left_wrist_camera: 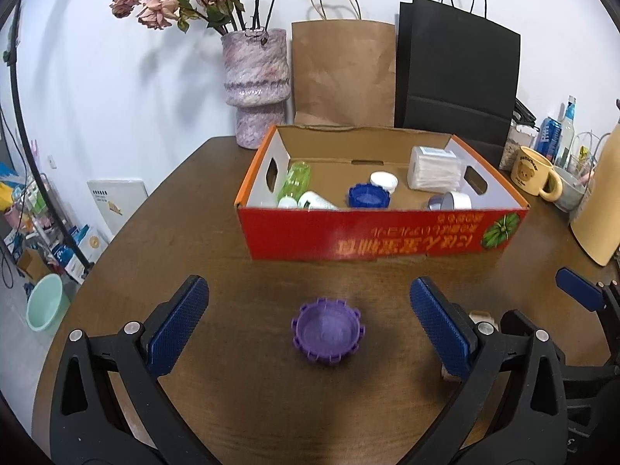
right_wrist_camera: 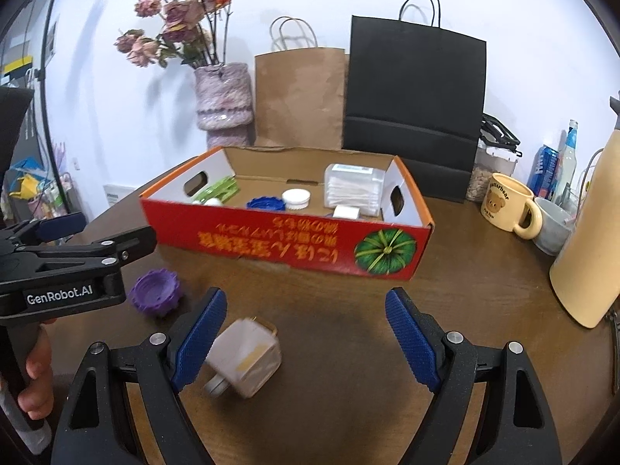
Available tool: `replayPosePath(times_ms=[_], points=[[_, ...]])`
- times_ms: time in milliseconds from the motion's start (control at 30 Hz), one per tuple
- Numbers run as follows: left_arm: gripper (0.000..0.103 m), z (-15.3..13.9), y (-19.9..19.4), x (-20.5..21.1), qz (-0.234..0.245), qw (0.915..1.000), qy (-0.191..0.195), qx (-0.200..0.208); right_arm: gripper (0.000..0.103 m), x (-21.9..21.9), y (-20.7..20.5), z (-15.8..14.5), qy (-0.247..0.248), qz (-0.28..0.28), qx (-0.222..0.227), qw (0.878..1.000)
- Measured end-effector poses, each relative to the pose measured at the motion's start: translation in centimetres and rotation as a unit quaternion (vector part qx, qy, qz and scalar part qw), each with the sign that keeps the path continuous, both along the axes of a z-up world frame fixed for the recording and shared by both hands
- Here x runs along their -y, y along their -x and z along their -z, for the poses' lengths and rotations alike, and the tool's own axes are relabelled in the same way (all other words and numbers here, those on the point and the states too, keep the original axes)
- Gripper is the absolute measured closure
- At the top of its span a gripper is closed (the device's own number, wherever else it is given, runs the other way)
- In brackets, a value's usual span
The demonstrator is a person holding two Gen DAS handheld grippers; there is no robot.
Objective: Organize rigid objects
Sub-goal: 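Withdraw both tools toward the purple cap and white plug adapter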
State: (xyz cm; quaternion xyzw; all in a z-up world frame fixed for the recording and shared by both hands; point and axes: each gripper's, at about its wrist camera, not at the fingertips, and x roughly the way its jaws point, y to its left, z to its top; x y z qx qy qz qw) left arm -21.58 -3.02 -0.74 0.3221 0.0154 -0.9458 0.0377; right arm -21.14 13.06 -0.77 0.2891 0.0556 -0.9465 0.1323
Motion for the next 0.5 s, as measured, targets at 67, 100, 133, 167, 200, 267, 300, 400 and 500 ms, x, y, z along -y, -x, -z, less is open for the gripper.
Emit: replayPosePath(times_ms=[67,100,133,167,200,267,300,400,500], points=[[0.000,0.3,-0.4,0.1,0.002,1.0000,-0.001,0.005,0.015,0.2,-0.6,0.3,-0.003,-0.006,0.004,1.000],[0.000,0.4,-0.7,0.2,0.003,1.0000,-0.001,0.007,0.015,0.3,-0.9,0.4,-0.004,-0.008,0.006,1.000],[0.000,0.6,-1.0,0.2,0.004,0.9999,-0.001,0.011,0.015,0.4,-1.1,0.5,-0.005,-0.011,0.009,1.000],[0.000,0.8,-1.3,0.3,0.006,0.9999,0.000,0.014,0.015,0.5,-1.3,0.7,-0.007,-0.014,0.012,1.000],[0.000,1.0,-1.6,0.4,0.007,0.9998,0.001,0.016,0.015,0.6,-1.5,0.9,-0.009,-0.017,0.016,1.000],[0.000,1.2,-2.1,0.5,0.009,0.9997,0.002,0.021,0.015,0.8,-1.9,1.1,-0.012,-0.024,0.022,0.999],[0.000,1.4,-2.4,0.6,0.010,0.9997,0.002,0.022,0.015,0.9,-1.9,1.2,-0.012,-0.027,0.025,0.999],[0.000,1.6,-2.8,0.8,0.012,0.9996,0.002,0.025,0.015,1.1,-2.2,1.5,-0.014,-0.033,0.033,0.999],[0.000,1.8,-3.1,1.2,0.011,0.9995,-0.001,0.028,0.015,1.2,-2.4,1.9,-0.014,-0.035,0.040,0.998]])
